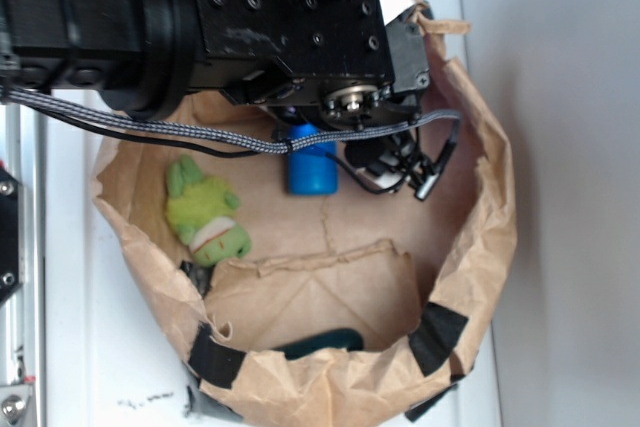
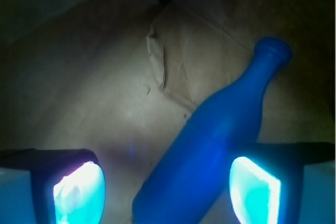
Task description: Grab the blue bottle.
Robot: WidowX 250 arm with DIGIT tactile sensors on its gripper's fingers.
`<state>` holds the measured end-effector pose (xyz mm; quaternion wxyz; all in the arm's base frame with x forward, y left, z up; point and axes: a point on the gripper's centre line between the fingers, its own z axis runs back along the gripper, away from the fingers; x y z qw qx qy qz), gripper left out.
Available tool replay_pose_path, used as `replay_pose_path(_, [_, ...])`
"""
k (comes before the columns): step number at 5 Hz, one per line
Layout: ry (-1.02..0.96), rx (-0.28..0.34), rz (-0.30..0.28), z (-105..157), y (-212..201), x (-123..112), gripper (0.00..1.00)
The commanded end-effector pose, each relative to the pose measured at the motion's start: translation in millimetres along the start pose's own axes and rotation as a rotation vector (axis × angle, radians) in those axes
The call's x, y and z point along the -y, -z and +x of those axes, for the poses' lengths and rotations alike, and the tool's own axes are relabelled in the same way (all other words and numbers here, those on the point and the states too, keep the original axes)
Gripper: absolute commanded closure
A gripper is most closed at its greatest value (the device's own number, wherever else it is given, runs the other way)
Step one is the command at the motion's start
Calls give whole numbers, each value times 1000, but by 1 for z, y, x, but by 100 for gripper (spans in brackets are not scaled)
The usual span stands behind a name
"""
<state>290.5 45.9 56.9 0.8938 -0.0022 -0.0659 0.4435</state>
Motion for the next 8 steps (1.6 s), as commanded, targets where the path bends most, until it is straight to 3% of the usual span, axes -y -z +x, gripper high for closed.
replay_pose_path(1, [-24,75,38,5,16,-13,0])
replay_pose_path(2, [-17,88,36,0,13,-17,0])
replay_pose_path(3, [-18,124,49,-5,21,-21,100])
replay_pose_path(4, [5,107,19,-7,8,-19,100])
replay_pose_path(6, [57,62,-61,-16,-78,-16,100])
replay_pose_path(8, [76,92,-26,-30,-132,-12,100])
